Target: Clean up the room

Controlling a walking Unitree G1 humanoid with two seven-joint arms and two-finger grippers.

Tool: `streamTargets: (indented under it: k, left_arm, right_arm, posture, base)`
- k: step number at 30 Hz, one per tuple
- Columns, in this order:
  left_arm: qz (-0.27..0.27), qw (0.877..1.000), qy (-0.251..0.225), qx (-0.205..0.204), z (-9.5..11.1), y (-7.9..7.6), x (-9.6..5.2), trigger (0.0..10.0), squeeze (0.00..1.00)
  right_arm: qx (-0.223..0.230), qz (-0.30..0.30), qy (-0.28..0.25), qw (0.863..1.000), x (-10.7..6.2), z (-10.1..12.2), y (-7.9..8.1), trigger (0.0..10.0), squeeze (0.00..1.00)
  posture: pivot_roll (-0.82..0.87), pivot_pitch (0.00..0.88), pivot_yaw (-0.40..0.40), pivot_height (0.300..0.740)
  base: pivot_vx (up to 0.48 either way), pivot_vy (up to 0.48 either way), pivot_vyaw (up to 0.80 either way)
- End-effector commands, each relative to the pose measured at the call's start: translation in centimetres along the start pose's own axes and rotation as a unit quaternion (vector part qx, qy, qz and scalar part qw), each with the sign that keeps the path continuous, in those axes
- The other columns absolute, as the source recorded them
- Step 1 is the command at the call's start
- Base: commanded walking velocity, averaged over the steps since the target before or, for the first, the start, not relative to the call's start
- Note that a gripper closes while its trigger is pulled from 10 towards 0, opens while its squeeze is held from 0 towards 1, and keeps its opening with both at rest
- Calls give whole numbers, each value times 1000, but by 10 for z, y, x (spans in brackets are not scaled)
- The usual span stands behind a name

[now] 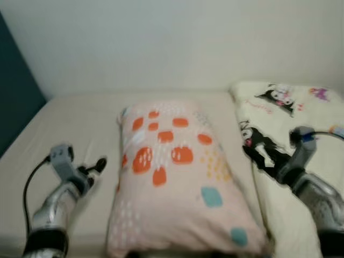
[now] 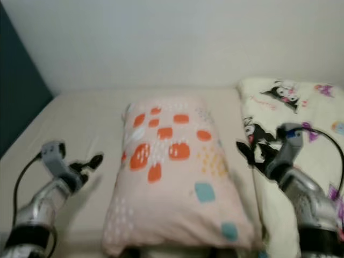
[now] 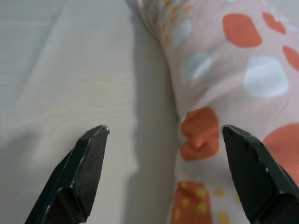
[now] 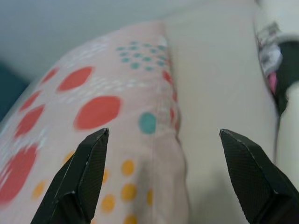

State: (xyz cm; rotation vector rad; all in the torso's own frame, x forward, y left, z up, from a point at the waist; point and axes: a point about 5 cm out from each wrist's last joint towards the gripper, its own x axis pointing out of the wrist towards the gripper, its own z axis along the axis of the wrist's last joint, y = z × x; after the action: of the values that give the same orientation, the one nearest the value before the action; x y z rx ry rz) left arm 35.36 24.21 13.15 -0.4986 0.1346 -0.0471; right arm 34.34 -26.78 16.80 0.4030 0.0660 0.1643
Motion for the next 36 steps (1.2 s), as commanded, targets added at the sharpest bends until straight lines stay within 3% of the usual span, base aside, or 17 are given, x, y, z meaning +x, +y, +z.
streamTargets:
  k: [1,9,10,13,24,25,26,28,32,34,36]
  left_arm:
    - [-1,1000,10,-23,3,9,-1,10000,1000]
    - [-41,996,11,-82,12,12,-2,10000,1000]
    - [-68,994,19,-84,12,12,-4,10000,1000]
    - [-122,990,42,-49,7,14,-12,10000,1000]
    - [-174,981,54,-62,0,8,-17,10000,1000]
    - [-189,977,61,-71,-3,5,-16,10000,655]
    - [-209,972,66,-82,-6,-2,-16,10000,0]
    - [-209,972,66,-82,-6,-2,-16,10000,0]
    - [-271,950,60,-141,-11,-29,-10,10000,0]
    - [-271,950,60,-141,-11,-29,-10,10000,0]
    - [-287,944,60,-151,-14,-39,-7,10000,0]
  right_arm:
    - [49,-4,2,999,4,-15,-4,10000,1000]
    - [99,20,11,995,18,-23,3,10000,1000]
    - [105,30,18,994,20,-26,4,10000,1000]
    - [104,49,44,992,23,-34,7,10000,1000]
    - [131,69,83,985,25,-44,8,10000,1000]
    - [131,70,89,985,26,-46,9,10000,0]
    - [131,70,93,985,27,-48,10,10000,0]
    - [131,70,93,985,27,-48,10,10000,0]
    - [149,75,98,981,32,-51,17,10000,0]
    - [149,75,98,981,32,-51,17,10000,0]
    - [151,77,103,980,35,-54,22,10000,0]
  posture:
    - [77,263,0,599]
    - [86,303,-7,599]
    - [86,335,-14,599]
    - [83,363,-24,599]
    - [91,393,-31,599]
    - [93,395,-30,599]
    - [94,397,-31,599]
    - [94,397,-31,599]
    - [96,401,-27,599]
    - [96,401,-27,599]
    - [102,409,-30,599]
  base:
    - [0,0,0]
    - [0,0,0]
    - [0,0,0]
    - [0,0,0]
    - [0,0,0]
    - [0,0,0]
    - [0,0,0]
    - [0,0,0]
    - [0,0,0]
    - [0,0,0]
    - [0,0,0]
